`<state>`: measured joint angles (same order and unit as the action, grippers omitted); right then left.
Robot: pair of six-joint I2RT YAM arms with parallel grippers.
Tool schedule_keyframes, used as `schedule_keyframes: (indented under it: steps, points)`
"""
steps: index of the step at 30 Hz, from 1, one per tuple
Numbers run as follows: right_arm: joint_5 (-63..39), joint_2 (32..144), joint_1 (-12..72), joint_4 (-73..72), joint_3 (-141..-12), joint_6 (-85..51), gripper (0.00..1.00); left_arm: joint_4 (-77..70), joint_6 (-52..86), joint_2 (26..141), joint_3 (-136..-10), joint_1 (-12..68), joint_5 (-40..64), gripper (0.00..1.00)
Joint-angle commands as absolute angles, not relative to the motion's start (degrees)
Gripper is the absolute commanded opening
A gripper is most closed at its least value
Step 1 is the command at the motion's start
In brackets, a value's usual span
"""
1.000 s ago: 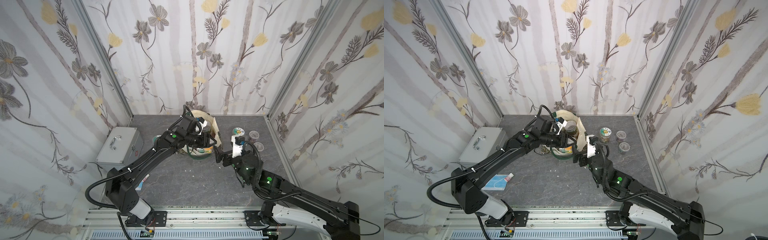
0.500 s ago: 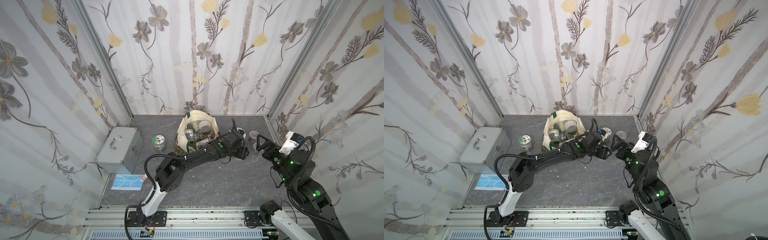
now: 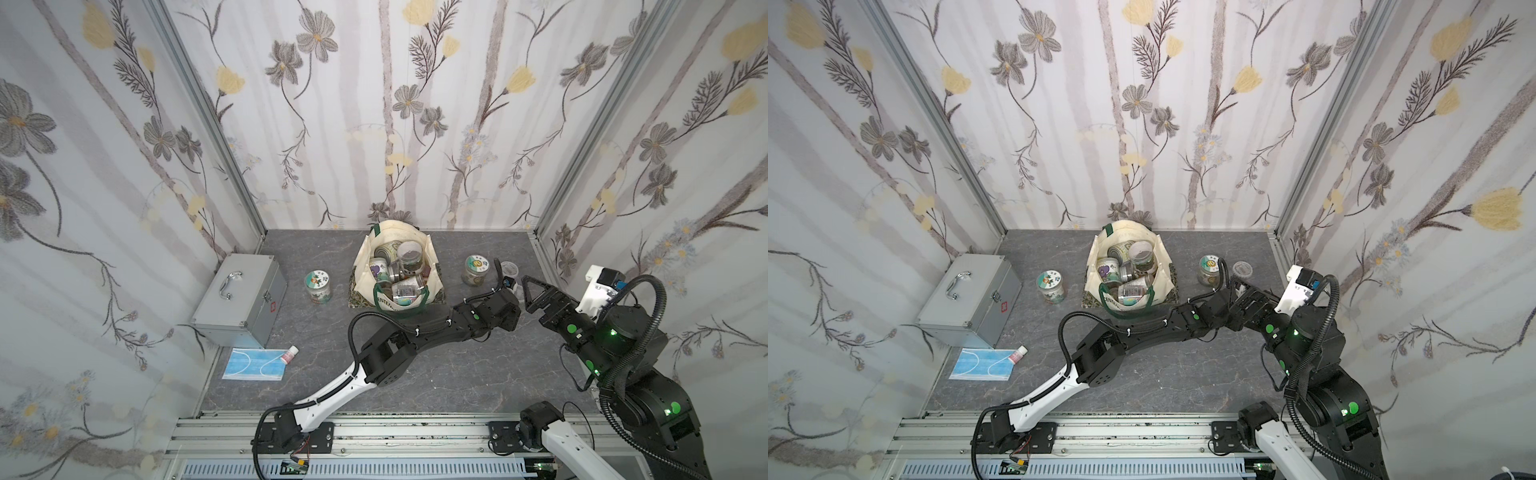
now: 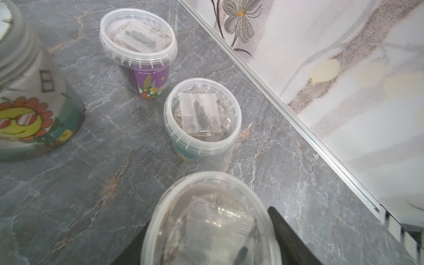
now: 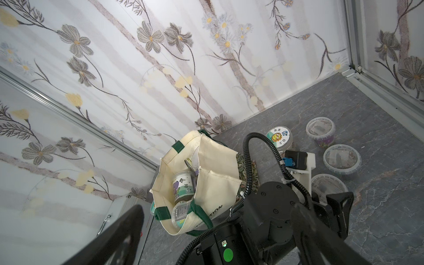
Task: Take out the seed jars from the canvas bag
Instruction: Place the seed jar at the center of the board.
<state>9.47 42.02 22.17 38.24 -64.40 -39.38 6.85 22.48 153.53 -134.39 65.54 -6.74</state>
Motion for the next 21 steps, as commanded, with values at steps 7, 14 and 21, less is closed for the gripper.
schedule_keyframes:
  steps: [7,14,21]
  points:
    - [9.9,41.9,22.1,39.5,-63.4,-39.4,1.00,6.9,22.4,159.2,-142.7,66.8,-8.9,0.55]
    - [10.1,42.1,21.9,38.9,-62.6,-39.4,1.00,7.5,24.1,159.6,-142.4,67.9,-7.1,0.59]
    - [9.8,42.1,21.7,38.3,-62.1,-39.8,1.00,10.4,25.0,161.1,-145.1,68.1,-4.8,0.91]
